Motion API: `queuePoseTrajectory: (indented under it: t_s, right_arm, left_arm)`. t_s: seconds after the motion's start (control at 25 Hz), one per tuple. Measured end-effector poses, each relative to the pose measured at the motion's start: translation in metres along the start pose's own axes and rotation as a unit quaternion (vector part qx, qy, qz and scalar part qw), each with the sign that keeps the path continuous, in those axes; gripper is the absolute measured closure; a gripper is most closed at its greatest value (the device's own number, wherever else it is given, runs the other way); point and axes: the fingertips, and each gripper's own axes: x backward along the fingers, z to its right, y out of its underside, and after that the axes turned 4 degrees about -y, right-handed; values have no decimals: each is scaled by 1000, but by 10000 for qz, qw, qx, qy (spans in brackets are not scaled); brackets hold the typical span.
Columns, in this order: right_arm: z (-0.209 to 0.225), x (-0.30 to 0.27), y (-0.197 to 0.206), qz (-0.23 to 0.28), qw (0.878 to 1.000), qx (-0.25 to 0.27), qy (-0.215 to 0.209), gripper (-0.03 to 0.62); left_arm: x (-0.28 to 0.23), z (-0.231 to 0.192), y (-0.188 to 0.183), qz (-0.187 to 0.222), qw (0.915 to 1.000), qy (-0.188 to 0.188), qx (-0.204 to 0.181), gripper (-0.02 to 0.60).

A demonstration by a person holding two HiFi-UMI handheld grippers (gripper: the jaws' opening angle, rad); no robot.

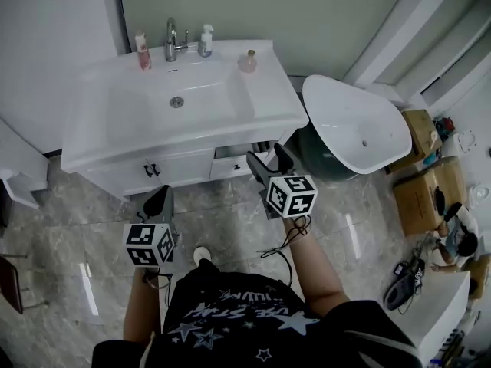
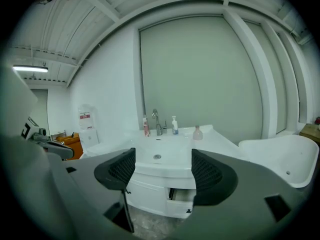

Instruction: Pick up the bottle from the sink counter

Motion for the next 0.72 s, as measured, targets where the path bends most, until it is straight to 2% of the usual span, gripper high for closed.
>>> queuePoseTrajectory:
  t_s: [0.28,0.52,0.72]
  right_arm:
    - [1,-51,-16,18,9996,-70,282,258]
    - [22,-69,-23,-19,9988,-65,477,260]
    - [47,-102,-32,25,9989,-90,461,260]
  left_arm:
    - [-41,-56,-15,-51,9999,135,-13,561]
    - [-63,-63,-22,-85,9997,247,23,561]
    - [-84,-71,-31,-82,9999,135,61,561]
